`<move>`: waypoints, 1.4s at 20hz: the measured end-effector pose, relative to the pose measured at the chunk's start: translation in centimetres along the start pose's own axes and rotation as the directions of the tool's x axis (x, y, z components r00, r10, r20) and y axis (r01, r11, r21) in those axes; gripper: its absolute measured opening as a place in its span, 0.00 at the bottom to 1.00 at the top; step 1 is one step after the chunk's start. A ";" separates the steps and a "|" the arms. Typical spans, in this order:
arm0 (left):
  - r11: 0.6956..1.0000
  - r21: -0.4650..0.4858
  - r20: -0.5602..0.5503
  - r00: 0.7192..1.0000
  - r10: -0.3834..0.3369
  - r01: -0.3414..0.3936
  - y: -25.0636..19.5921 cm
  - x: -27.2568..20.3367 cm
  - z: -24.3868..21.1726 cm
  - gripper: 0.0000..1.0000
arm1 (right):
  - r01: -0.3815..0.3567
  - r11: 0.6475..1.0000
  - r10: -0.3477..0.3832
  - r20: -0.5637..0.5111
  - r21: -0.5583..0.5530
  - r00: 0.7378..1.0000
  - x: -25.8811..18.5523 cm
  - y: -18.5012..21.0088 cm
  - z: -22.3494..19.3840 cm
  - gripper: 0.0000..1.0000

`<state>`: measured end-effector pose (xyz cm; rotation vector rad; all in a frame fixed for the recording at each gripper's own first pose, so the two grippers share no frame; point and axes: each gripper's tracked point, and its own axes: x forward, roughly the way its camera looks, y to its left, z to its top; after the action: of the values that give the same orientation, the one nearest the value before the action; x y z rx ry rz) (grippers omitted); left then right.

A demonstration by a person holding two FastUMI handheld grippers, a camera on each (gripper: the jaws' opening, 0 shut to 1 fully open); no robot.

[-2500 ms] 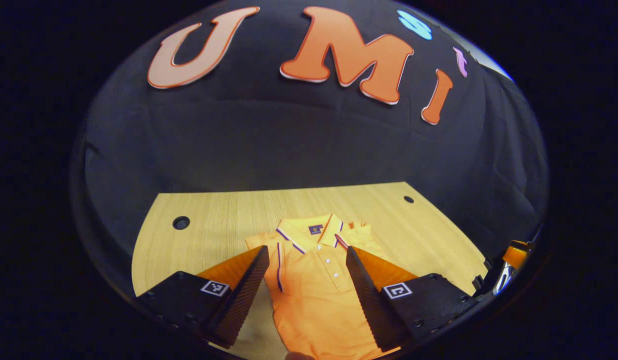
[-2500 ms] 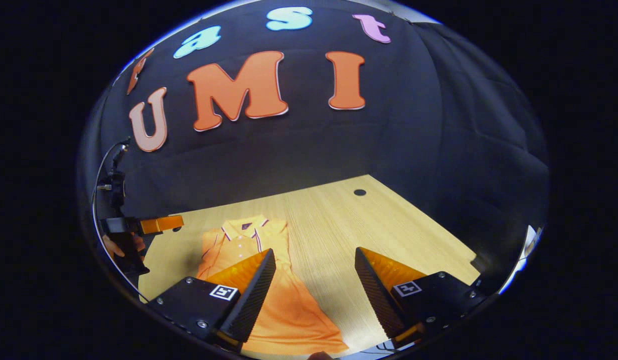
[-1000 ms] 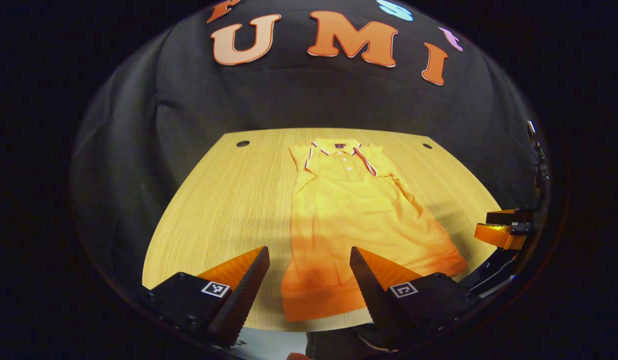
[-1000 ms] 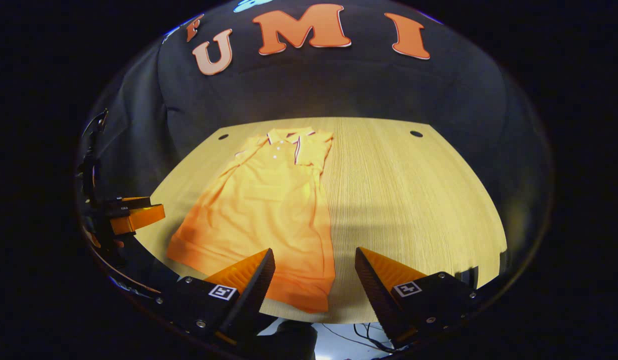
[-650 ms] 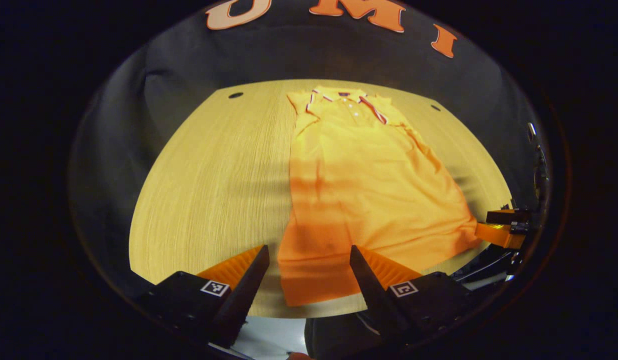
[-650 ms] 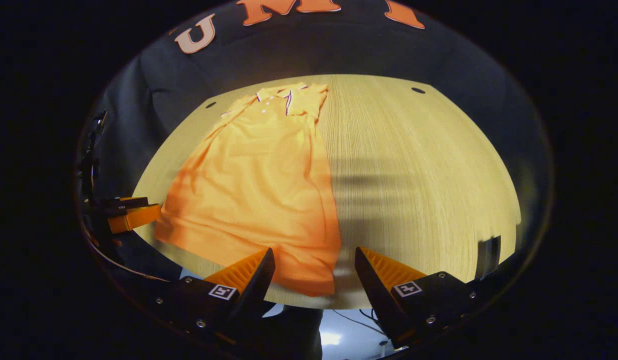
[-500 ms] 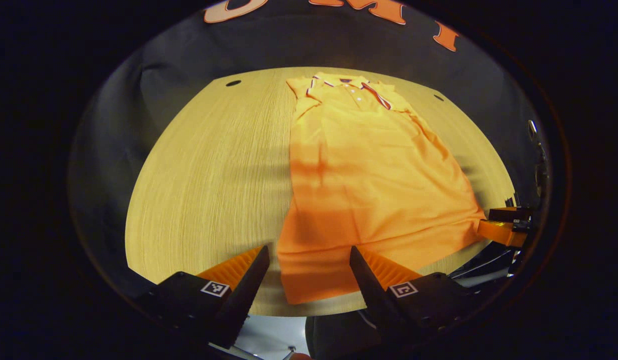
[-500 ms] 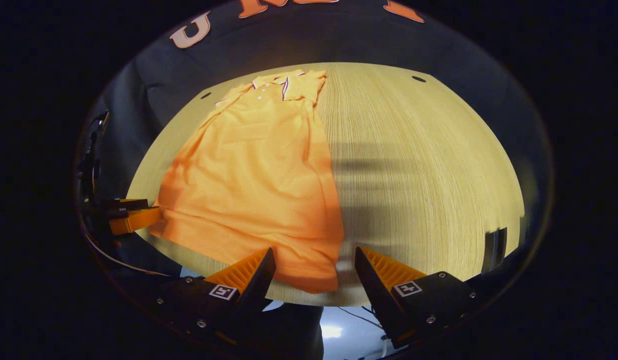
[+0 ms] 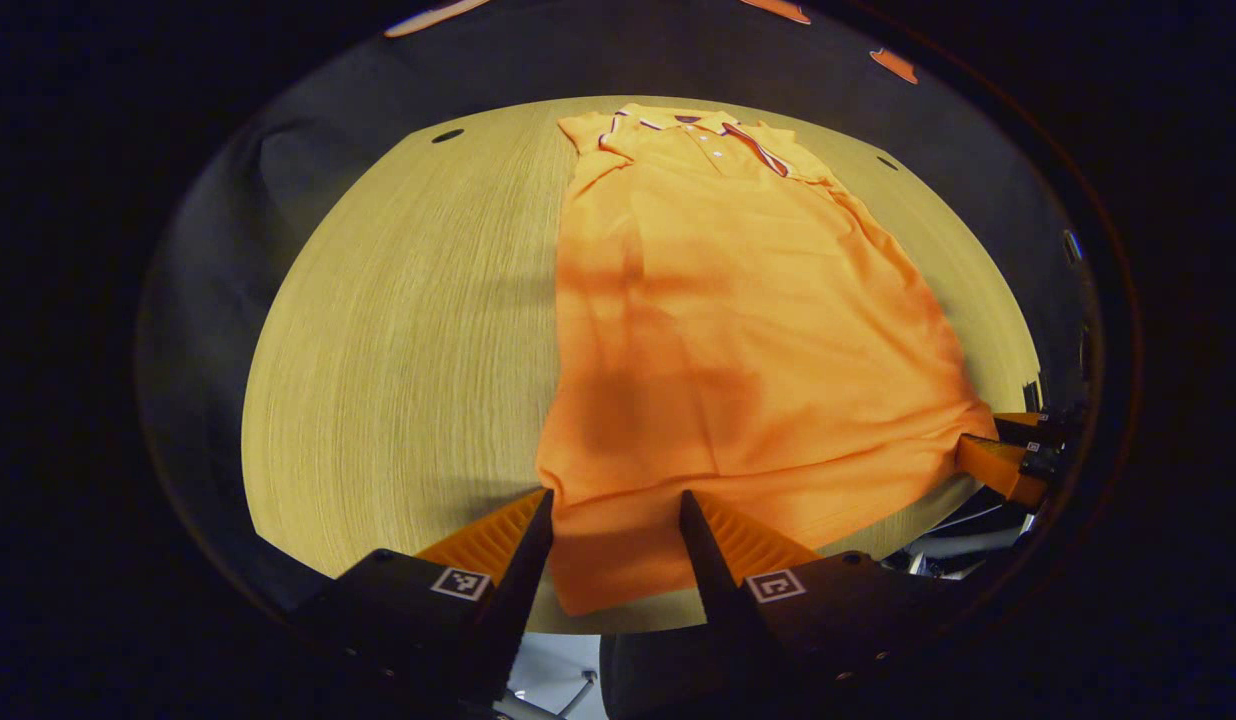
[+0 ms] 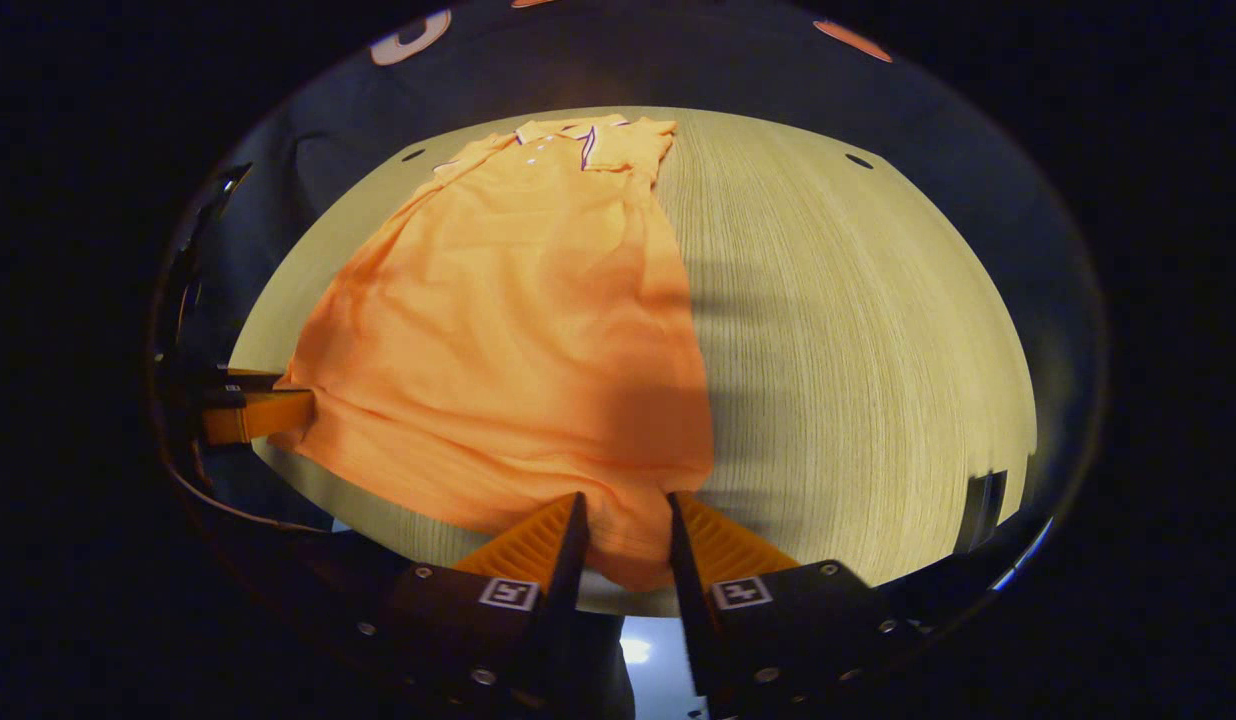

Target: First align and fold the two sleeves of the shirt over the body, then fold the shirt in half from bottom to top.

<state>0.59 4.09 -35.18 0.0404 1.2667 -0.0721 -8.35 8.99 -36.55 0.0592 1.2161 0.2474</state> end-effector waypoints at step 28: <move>0.993 0.048 0.358 0.927 -0.115 0.104 3.2 -1.1 30.4 0.01 | -0.092 0.990 0.056 0.316 0.103 0.947 1.2 0.2 28.8 0.02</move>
<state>29.48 5.17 -25.07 -0.0192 0.8984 -0.1858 18.92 11.93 -27.58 0.2379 0.9120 0.2231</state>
